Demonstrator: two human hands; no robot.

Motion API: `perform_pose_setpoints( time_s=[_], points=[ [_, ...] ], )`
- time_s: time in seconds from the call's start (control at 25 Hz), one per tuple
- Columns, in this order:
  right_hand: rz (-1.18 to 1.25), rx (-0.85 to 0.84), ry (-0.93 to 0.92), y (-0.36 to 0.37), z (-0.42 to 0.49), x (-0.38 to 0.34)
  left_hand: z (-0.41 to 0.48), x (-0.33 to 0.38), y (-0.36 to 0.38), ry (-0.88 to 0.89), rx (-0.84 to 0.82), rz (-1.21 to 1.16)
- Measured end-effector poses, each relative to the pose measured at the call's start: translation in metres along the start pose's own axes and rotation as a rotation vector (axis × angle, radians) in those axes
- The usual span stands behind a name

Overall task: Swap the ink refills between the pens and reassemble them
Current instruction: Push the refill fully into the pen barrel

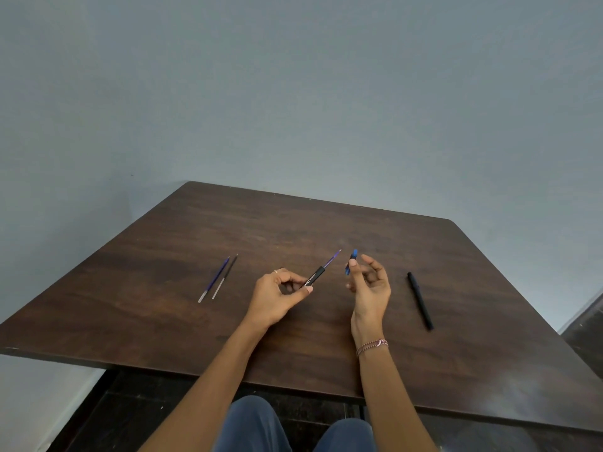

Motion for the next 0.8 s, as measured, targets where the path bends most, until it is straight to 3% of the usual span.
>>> perform_pose_setpoints(
  time_s=[0.32,0.8],
  points=[
    [0.208,0.035,0.021,-0.0064,0.0039,0.0009,-0.0009,0.0021,0.0003,0.017,-0.072,0.075],
    [0.188,0.076,0.058,-0.009,0.0049,-0.0012,-0.0043,0.008,0.001,0.031,-0.117,0.152]
  ],
)
Point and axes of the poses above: each hand's wrist, its own z-axis towards the middle knuckle, its own y-axis out of the palm, x = y × z, the point moved 1 cm from there along z, towards the middle knuckle, and after that the axes turned 12 degrees about -z, right-handed, at the moved point
